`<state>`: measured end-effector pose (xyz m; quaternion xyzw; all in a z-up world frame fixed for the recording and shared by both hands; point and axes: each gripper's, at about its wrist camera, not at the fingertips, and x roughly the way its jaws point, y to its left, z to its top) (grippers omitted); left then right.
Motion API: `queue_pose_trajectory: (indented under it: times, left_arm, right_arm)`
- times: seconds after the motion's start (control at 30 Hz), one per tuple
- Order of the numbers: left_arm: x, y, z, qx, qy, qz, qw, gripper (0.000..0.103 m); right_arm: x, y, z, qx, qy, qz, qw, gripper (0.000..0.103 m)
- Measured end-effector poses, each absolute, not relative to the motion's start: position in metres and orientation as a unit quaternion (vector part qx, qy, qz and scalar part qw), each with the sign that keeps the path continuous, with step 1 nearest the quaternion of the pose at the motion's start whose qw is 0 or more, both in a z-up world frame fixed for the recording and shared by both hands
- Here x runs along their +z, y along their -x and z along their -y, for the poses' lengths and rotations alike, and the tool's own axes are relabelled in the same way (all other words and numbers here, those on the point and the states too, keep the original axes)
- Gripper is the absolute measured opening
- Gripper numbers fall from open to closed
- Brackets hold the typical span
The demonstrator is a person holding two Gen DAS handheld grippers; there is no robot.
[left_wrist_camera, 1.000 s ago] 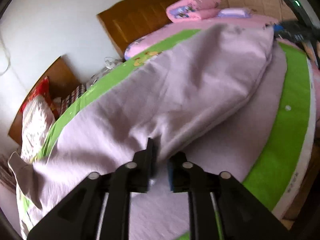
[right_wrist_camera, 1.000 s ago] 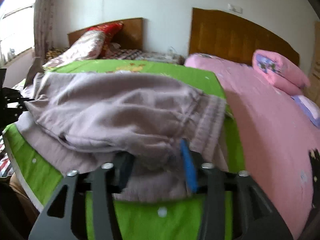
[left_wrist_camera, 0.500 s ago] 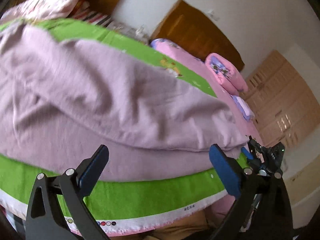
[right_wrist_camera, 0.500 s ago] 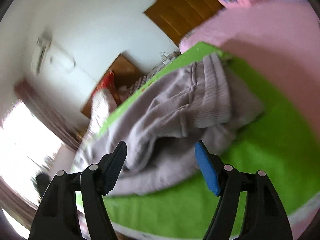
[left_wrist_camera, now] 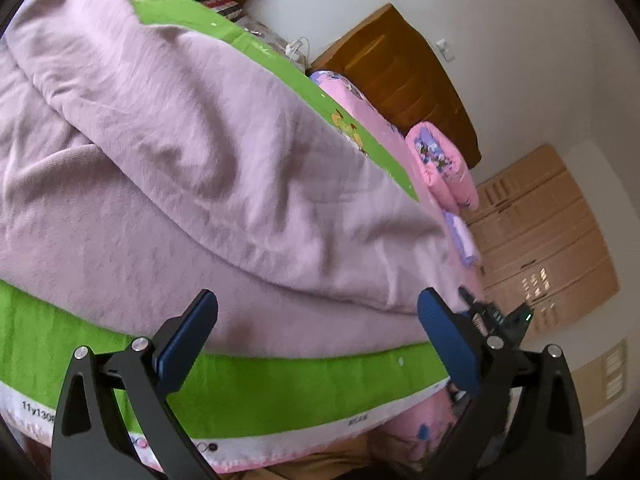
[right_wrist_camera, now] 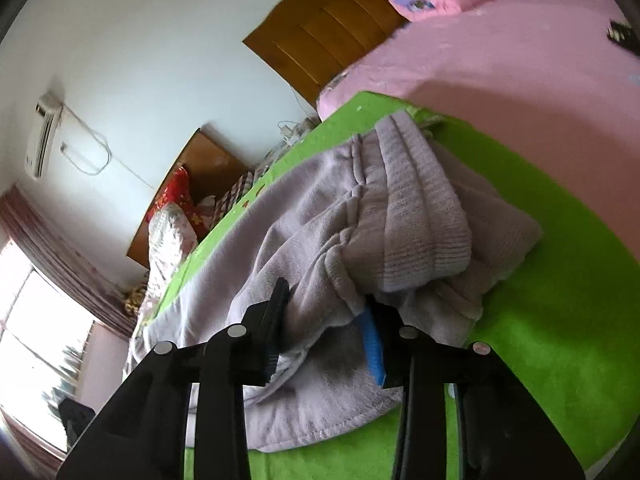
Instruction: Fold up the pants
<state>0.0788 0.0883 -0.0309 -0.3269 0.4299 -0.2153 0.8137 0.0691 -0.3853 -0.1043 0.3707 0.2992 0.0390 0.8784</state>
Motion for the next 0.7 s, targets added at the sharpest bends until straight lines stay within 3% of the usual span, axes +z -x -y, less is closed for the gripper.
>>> queue_pose_trajectory:
  times: [0.1,0.27,0.5,0.53,0.57,0.6,0.7]
  left_arm:
    - [-0.037,-0.091,-0.096,-0.198,0.365,-0.438,0.797,0.092]
    - [-0.047,-0.107,-0.108,-0.144,0.398,-0.449,0.787,0.067]
    - [-0.053,-0.115,-0.121,-0.085,0.42,-0.446,0.786,0.046]
    - [-0.053,-0.115,-0.121,-0.078,0.418,-0.445,0.788,0.039]
    - [-0.054,-0.115,-0.122,-0.069,0.414,-0.442,0.793,0.018]
    - [-0.055,-0.114,-0.123,-0.06,0.407,-0.438,0.8,0.008]
    - [-0.052,-0.111,-0.127,-0.073,0.414,-0.417,0.806,0.005]
  right_arm:
    - [-0.11,-0.068,0.389,0.044,-0.378,-0.298,0.875,0.035]
    - [-0.116,-0.064,0.395,0.053,-0.386,-0.296,0.872,0.035]
    - [-0.12,-0.057,0.397,0.056,-0.383,-0.306,0.87,0.036]
    - [-0.12,-0.057,0.397,0.056,-0.383,-0.308,0.869,0.036]
    - [-0.12,-0.057,0.397,0.055,-0.381,-0.311,0.869,0.036]
    - [-0.119,-0.057,0.396,0.054,-0.377,-0.312,0.87,0.036]
    - [-0.106,-0.061,0.39,0.053,-0.328,-0.314,0.889,0.03]
